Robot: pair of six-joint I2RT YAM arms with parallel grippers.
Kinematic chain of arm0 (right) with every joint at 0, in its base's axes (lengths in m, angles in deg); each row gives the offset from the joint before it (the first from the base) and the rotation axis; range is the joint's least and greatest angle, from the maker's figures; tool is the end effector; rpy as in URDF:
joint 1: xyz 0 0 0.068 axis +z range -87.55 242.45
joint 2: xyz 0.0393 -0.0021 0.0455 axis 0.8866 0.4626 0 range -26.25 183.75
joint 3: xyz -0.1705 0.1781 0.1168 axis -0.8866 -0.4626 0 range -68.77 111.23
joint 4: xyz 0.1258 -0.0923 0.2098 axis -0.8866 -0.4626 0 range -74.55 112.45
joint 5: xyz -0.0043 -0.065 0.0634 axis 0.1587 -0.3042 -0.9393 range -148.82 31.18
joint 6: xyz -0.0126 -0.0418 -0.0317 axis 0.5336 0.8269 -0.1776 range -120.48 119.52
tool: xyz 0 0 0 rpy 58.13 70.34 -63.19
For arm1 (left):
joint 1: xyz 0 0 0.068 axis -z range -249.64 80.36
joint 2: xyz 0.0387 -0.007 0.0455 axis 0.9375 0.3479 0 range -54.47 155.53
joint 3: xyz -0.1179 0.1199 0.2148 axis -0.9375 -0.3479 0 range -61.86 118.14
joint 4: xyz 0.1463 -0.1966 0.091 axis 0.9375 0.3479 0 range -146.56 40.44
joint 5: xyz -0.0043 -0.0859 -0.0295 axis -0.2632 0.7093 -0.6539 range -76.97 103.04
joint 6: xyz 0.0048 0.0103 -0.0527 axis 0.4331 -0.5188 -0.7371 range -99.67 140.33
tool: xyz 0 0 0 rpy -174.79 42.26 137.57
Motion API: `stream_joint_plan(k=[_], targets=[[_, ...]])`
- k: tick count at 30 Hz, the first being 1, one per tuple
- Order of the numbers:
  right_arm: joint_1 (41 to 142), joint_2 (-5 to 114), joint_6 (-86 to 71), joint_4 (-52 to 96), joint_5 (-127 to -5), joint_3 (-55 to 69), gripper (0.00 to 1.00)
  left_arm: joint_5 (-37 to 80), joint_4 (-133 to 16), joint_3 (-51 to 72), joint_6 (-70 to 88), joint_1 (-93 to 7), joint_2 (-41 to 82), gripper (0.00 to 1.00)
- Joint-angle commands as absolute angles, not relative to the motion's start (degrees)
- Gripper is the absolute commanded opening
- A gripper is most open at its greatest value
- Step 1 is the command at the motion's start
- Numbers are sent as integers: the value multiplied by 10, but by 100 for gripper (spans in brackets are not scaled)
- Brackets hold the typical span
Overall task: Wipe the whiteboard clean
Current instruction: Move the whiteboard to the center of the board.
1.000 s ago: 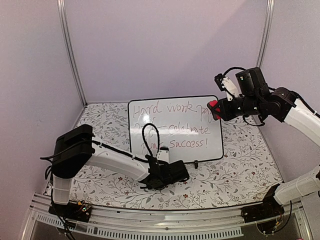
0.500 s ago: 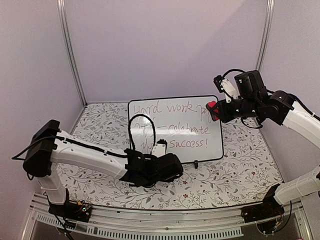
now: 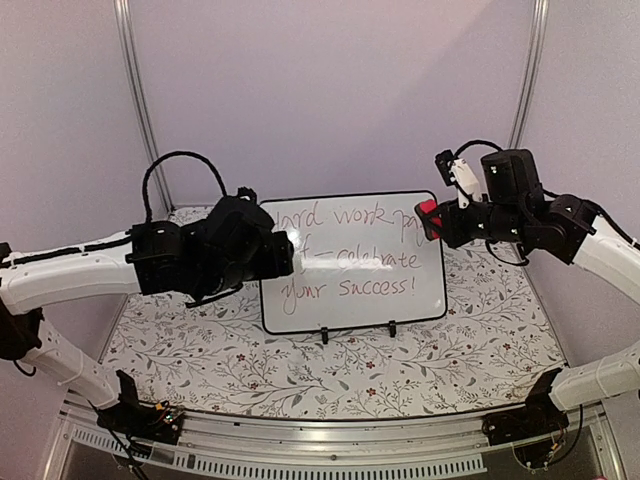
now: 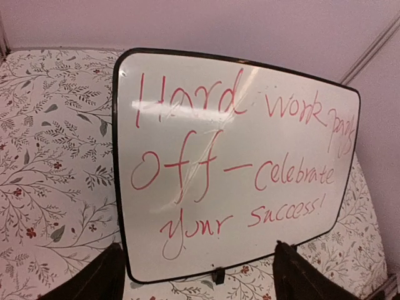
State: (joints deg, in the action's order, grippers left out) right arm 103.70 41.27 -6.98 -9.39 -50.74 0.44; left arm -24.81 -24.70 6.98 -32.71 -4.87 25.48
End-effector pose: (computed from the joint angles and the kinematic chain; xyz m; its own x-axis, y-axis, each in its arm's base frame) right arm 0.1963 0.1656 0.3697 -0.4388 -0.2357 -0.8671 -0.5150 0.8568 0.0277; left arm 0.1478 -0.2626 0.3155 -0.5925 -0.2228 -0.7742 0.0824 0.9392 -0.3333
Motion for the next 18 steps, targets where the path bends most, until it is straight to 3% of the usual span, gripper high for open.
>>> stream_joint_plan(k=[1,6,12,18], targets=[[1040,395,-70,-62,-509,-3,17,-206,-233,85,-241,-136,216,82],[1040,405,-72,-49,-509,-9,17,-151,-234,145,-169,-232,231,85],[1040,431,-73,-32,-546,-6,2,-38,-305,163,-121,-343,259,87],[1040,474,-66,-43,-611,30,3,90,-412,138,-82,-418,287,90]])
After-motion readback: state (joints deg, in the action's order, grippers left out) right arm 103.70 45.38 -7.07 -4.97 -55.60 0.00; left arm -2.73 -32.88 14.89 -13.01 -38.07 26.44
